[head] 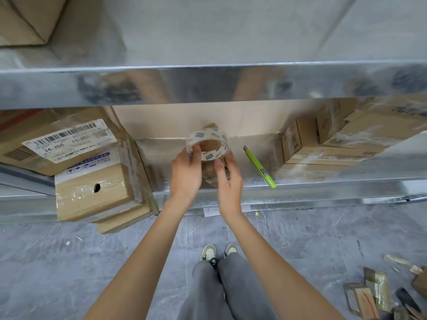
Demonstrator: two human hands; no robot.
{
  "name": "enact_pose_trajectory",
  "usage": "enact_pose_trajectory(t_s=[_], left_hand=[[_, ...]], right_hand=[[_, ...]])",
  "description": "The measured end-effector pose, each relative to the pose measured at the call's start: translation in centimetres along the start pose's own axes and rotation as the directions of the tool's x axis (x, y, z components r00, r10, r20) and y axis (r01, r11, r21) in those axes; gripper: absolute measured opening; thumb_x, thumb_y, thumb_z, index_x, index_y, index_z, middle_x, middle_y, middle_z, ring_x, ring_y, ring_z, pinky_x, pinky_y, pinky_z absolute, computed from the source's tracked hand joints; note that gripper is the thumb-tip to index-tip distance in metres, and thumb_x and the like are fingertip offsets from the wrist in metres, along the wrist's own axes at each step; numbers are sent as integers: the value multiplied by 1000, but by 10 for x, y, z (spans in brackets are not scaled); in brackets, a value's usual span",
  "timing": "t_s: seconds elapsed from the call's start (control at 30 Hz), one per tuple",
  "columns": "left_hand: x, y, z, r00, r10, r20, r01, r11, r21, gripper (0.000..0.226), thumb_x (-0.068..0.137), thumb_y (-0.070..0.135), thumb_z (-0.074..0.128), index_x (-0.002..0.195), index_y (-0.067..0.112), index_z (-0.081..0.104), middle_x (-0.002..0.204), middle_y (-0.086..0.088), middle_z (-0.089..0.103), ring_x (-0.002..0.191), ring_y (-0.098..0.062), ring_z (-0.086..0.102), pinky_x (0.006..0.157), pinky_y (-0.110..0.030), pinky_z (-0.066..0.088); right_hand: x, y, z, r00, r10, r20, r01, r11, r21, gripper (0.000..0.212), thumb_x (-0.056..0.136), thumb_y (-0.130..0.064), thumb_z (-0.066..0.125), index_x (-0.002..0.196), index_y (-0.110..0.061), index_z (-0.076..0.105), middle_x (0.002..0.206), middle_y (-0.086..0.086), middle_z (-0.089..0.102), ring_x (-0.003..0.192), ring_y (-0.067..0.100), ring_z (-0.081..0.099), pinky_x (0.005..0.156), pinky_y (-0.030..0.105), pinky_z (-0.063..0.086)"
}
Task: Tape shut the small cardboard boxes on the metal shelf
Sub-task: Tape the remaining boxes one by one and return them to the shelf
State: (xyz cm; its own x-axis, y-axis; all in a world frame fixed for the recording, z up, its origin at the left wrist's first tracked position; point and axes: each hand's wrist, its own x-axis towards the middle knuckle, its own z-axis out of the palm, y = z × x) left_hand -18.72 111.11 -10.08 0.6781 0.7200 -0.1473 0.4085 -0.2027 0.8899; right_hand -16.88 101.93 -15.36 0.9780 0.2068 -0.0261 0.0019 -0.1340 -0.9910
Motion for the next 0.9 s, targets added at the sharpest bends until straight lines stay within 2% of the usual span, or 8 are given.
enact_pose_trajectory(t_s=[0.07, 0.13, 0.33, 0.47, 0.57, 0.67, 0.77, 0.9], left_hand=[[4, 0, 3, 996, 67, 58, -76, 982, 171, 29, 102, 26, 40, 106, 10, 64, 94, -8, 70, 91, -30, 63, 71, -32, 43], [3, 3, 11, 989, 106, 108, -129, 964, 232, 26, 100, 23, 40, 113, 15, 61, 99, -10, 71, 91, -31, 64, 72, -33, 45], [-3, 8, 26, 972, 142, 186, -199, 921, 336, 37, 98, 20, 40, 134, 21, 50, 104, -15, 70, 93, -38, 63, 80, -44, 52], [0, 5, 17, 984, 148, 98, -159, 980, 115, 20, 98, 11, 38, 109, 14, 54, 86, 2, 68, 72, -6, 63, 68, -26, 49], [0, -3, 8, 996, 89, 12, -87, 989, -117, 20, 100, 7, 35, 111, 6, 53, 95, 10, 64, 77, 14, 61, 61, -8, 48], [-6, -9, 5, 999, 22, 36, -7, 929, -370, 26, 101, 2, 32, 112, 14, 52, 108, 2, 65, 95, 2, 67, 61, -25, 58], [-16, -15, 4, 998, 32, 50, -8, 906, -424, 31, 101, -1, 32, 106, 23, 51, 107, 3, 65, 99, -8, 69, 68, -27, 59], [-20, -20, 2, 996, -24, 91, 64, 879, -472, 22, 102, 1, 37, 113, 13, 52, 112, -3, 65, 106, -20, 67, 75, -26, 59]], right_hand=[[-4, 4, 0, 997, 62, -38, -60, 996, 64, 38, 97, -38, 46, 123, -14, 59, 118, -3, 63, 109, 14, 56, 97, 37, 44], [-7, 12, -4, 993, 106, -55, -102, 992, 73, 28, 99, -39, 43, 108, -20, 60, 89, -16, 59, 81, 5, 52, 76, 26, 41], [-3, 26, -27, 998, 58, -2, -58, 982, -180, 31, 101, -48, 28, 116, -32, 51, 82, -19, 53, 72, 1, 49, 65, 20, 35], [-3, 23, -27, 999, 46, -17, -49, 977, -206, 40, 102, -44, 27, 140, -39, 41, 103, -11, 61, 84, 7, 53, 71, 23, 38], [-5, 20, -23, 999, 34, -28, -40, 970, -240, 47, 100, -51, 24, 147, -47, 25, 91, -12, 50, 72, 3, 46, 64, 23, 35], [-6, 19, -23, 998, 22, -56, -35, 969, -244, 51, 96, -56, 23, 146, -47, 27, 79, -18, 38, 64, 1, 37, 61, 24, 31], [-5, 21, -23, 998, 19, -52, -32, 967, -252, 51, 98, -55, 25, 147, -44, 30, 87, -7, 41, 69, 7, 38, 63, 25, 32], [-6, 19, -25, 1000, 21, -20, -26, 967, -253, 45, 103, -42, 31, 148, -39, 31, 111, 3, 64, 91, 16, 55, 72, 24, 38]])
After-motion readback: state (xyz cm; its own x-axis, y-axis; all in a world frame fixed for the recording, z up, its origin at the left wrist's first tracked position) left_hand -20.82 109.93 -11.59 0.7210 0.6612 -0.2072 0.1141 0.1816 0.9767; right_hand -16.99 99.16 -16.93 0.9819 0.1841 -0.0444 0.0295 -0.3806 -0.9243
